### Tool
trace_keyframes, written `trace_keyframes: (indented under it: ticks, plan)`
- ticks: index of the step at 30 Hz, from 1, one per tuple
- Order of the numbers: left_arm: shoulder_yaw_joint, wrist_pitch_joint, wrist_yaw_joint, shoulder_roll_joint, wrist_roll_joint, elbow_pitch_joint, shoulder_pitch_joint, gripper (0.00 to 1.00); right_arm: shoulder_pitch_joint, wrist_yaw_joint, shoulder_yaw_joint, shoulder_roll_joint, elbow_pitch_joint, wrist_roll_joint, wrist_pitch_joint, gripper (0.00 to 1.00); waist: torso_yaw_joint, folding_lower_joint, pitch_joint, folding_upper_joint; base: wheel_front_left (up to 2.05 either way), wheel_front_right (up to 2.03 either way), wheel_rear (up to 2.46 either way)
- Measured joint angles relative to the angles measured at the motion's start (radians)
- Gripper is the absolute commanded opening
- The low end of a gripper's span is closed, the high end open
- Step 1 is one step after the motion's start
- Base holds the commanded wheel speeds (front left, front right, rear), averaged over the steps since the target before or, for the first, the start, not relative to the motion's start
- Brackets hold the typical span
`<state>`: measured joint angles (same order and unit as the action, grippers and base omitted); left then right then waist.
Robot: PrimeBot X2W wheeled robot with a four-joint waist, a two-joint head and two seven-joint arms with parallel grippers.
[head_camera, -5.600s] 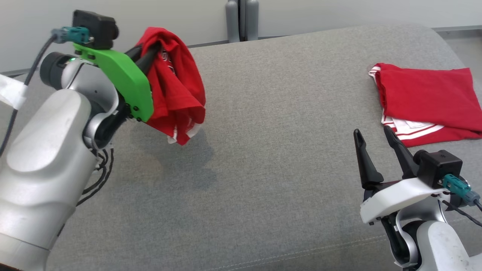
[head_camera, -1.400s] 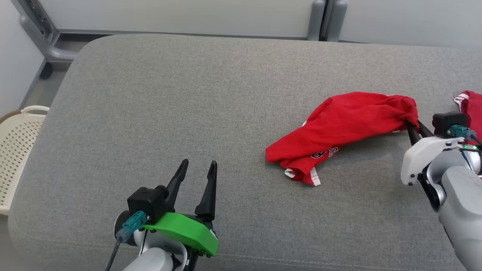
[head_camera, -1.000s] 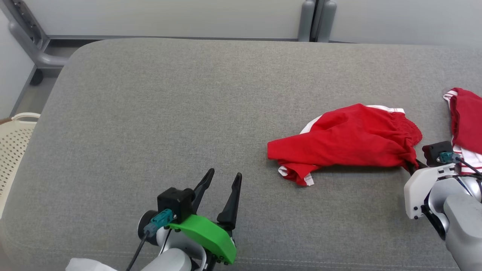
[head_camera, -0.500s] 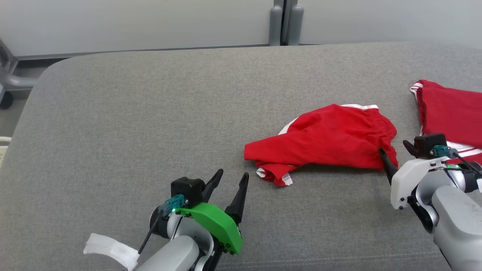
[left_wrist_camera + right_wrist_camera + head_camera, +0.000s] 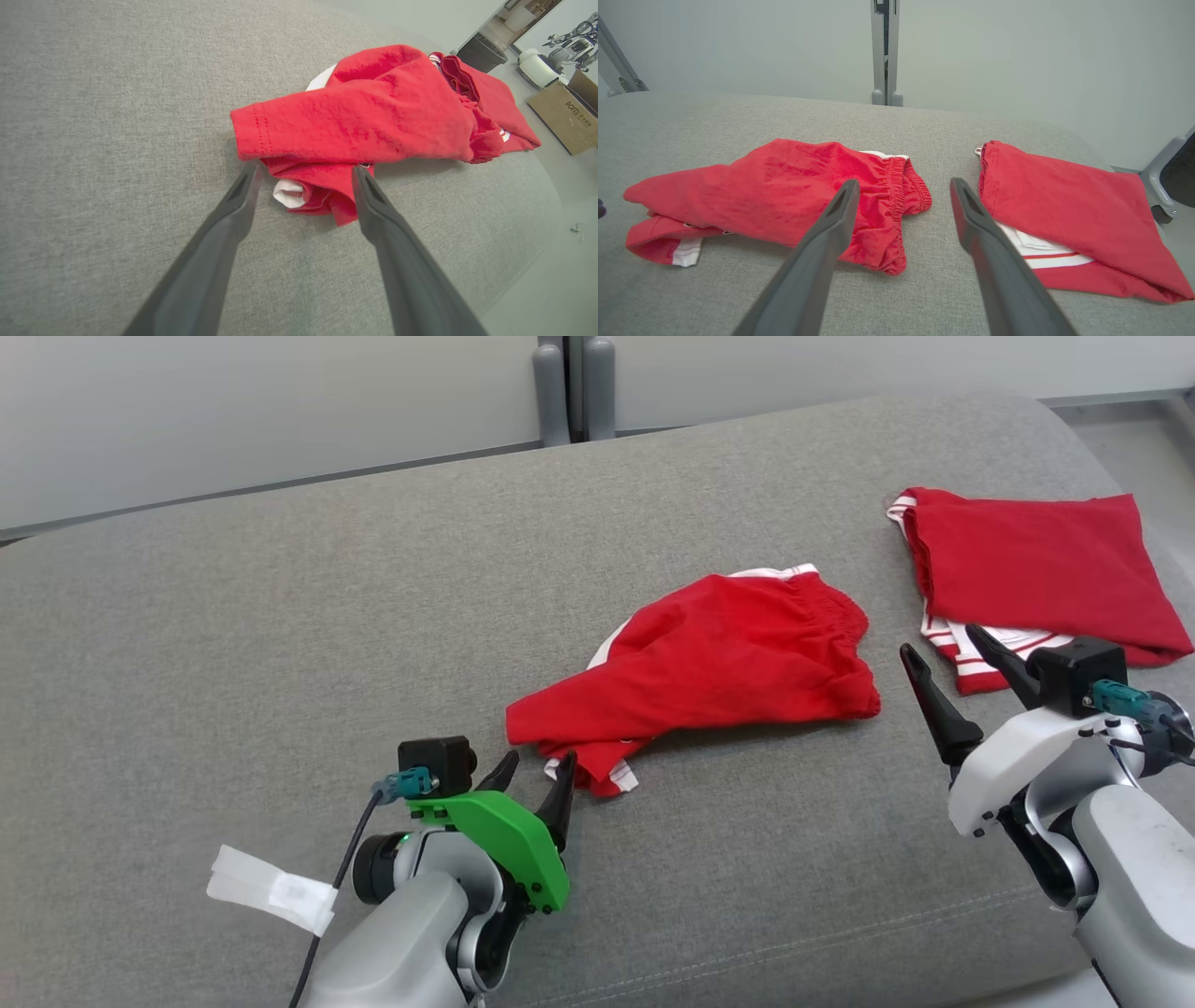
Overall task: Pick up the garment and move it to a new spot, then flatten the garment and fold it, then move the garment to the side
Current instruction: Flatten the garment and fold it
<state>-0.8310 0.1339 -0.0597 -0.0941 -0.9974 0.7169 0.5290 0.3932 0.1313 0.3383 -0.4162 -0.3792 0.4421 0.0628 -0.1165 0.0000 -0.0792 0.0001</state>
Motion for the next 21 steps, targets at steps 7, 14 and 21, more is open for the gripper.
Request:
trace_keyframes:
  ticks: [7,14,21]
  plan:
    - [-0.002,0.016,0.027,0.025,-0.014,0.127,0.029,1.0,-0.066,0.0,-0.071,0.02,0.182,-0.049,-0.068,1.0,-0.062,0.0,-0.023,0.0,0.0,0.0,0.0]
    - [-0.008,0.019,0.04,0.039,-0.036,0.241,0.065,1.0,-0.111,0.0,-0.111,0.049,0.292,-0.082,-0.115,1.0,-0.089,0.0,-0.051,0.0,0.0,0.0,0.0]
    - [-0.036,0.026,0.061,0.043,-0.065,0.286,0.095,0.58,-0.132,0.0,-0.13,0.064,0.342,-0.095,-0.133,1.0,-0.093,0.0,-0.063,0.0,0.0,0.0,0.0]
